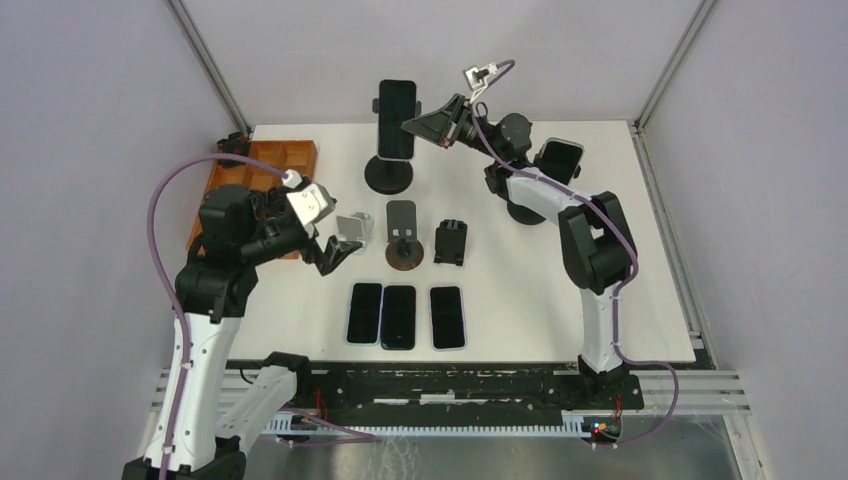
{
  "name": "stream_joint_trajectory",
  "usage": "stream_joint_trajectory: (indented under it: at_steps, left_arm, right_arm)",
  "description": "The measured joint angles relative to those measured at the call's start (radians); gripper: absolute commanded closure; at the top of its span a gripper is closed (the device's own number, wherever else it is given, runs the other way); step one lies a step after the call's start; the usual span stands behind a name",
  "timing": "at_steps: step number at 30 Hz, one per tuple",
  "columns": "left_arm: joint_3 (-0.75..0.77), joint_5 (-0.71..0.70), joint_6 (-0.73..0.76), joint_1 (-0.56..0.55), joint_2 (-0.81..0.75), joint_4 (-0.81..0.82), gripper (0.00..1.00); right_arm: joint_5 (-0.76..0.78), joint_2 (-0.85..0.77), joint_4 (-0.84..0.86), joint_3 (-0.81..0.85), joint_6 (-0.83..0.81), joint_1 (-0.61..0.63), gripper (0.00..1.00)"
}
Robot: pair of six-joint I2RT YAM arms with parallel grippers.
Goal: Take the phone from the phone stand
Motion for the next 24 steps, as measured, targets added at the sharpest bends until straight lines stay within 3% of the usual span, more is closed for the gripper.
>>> stream_joint_trajectory:
  at_steps: [9,24]
  left_arm:
    - [0.049,0.008,-0.113,0.008,0.127,0.165,0.00]
    - [0.190,0.354,-0.150,0.015,0.217,0.307,0.05]
  right_arm:
    - [0.035,-0.249,0.225,-0.161,0.200,0.009,1.00]
    - [0.054,-0.473,0.268,-0.320,0.237,0.252,1.00]
